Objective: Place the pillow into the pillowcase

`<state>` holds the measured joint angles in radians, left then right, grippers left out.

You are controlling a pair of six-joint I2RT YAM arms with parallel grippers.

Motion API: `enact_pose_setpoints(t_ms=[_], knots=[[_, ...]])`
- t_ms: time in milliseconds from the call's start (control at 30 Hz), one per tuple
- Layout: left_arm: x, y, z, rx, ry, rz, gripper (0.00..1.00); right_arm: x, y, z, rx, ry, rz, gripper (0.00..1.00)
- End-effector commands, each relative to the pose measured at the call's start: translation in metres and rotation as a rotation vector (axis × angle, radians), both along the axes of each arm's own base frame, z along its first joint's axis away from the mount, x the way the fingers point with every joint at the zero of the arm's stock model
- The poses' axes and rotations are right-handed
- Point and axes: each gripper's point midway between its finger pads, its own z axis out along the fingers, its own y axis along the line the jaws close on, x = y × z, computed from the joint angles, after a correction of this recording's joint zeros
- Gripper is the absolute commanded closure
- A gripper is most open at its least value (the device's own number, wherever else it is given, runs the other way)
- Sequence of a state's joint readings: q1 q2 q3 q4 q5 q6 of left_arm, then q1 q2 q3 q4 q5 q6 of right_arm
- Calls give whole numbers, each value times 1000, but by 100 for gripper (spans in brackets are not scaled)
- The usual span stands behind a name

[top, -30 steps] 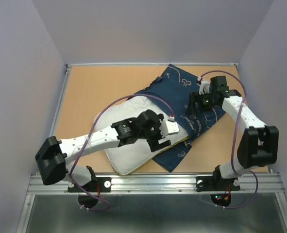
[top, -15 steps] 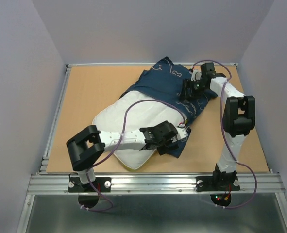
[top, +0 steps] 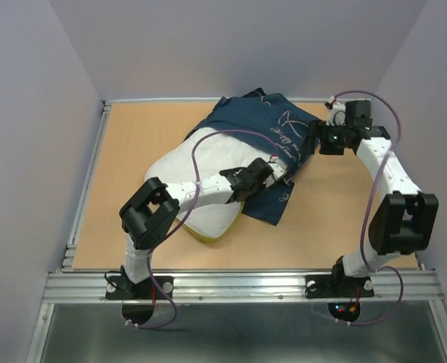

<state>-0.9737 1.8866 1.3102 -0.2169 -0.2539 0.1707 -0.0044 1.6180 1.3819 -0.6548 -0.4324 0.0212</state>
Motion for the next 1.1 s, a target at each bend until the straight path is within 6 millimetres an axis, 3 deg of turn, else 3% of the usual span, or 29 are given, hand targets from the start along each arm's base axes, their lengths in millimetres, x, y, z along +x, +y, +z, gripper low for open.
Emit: enact_pose_setpoints(t_ms=[0,33,100,133,200,233,400,533,567,667,700,733,767,833,900,933,1000,1067], knots=[[8,-29,73,-262,76,-96,100,-48,-15,-29,47,91,35,10],[4,-37,93,-314,104,-143,100,-55,-12,-34,54,95,58,9],[11,-38,111,-364,118,-164,100,-67,-1,-48,120,149,94,7],[9,-46,130,-416,133,-221,100,-72,2,-63,143,202,93,7],[10,-48,141,-446,145,-246,100,-73,5,-75,168,222,90,7],[11,-51,154,-475,142,-277,100,-68,4,-86,160,192,83,6],[10,-51,168,-515,167,-320,100,-43,6,-98,181,81,76,4],[14,-53,172,-547,187,-311,100,-14,8,-95,214,-18,48,5],[17,-54,174,-554,182,-303,100,-11,11,-91,240,-26,51,7],[26,-55,176,-588,199,-254,100,-12,31,-76,312,-38,111,48],[33,-58,175,-606,197,-213,100,-22,46,-61,366,-44,160,81],[37,-60,174,-620,197,-194,100,-30,52,-52,397,-40,178,81],[45,-66,181,-651,173,-186,100,-39,60,-42,422,-39,198,99],[61,-76,179,-688,167,-111,100,-80,90,-17,470,-27,289,99],[80,-85,181,-726,130,-63,100,-114,115,-9,469,-11,388,100],[93,-89,167,-722,129,-22,100,-137,121,-9,489,32,422,99],[108,-103,180,-804,103,12,100,-162,128,3,512,32,475,99],[127,-113,178,-843,82,61,100,-184,128,-1,535,104,498,99]])
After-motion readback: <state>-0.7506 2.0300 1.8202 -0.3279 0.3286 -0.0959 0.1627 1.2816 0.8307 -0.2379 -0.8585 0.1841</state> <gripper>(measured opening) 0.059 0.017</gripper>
